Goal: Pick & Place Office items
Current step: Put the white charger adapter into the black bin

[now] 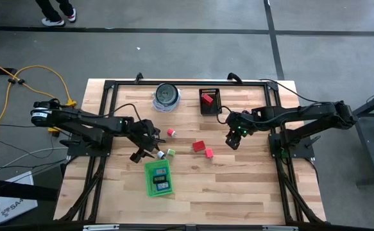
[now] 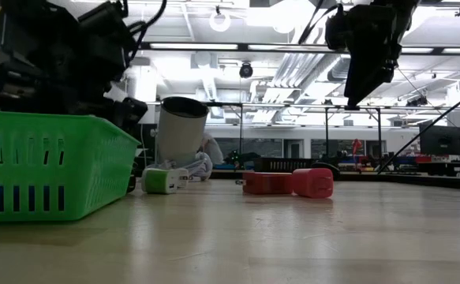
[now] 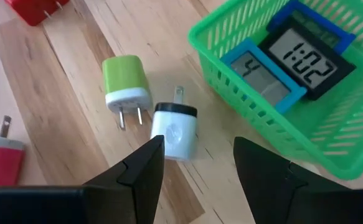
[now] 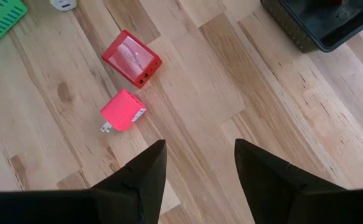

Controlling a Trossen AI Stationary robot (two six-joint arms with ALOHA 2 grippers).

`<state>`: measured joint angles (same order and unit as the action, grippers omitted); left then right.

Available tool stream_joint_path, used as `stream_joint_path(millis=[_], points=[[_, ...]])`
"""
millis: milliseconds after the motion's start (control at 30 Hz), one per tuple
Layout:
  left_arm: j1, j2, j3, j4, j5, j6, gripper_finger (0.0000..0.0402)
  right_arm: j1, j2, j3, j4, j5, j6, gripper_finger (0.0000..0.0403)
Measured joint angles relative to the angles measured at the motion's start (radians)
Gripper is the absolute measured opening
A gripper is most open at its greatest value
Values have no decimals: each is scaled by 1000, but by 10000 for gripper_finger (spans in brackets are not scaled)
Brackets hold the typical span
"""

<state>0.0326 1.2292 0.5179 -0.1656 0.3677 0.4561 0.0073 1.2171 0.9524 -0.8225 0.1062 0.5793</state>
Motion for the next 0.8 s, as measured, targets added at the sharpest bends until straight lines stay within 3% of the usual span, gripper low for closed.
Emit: stream_joint_path(millis=[467, 800], points=[[3, 54, 0, 86, 43, 16, 186, 79, 0, 0, 26, 36, 13, 176], [2, 128, 1, 118, 20, 3, 186, 91, 0, 0, 26, 50, 30, 176]])
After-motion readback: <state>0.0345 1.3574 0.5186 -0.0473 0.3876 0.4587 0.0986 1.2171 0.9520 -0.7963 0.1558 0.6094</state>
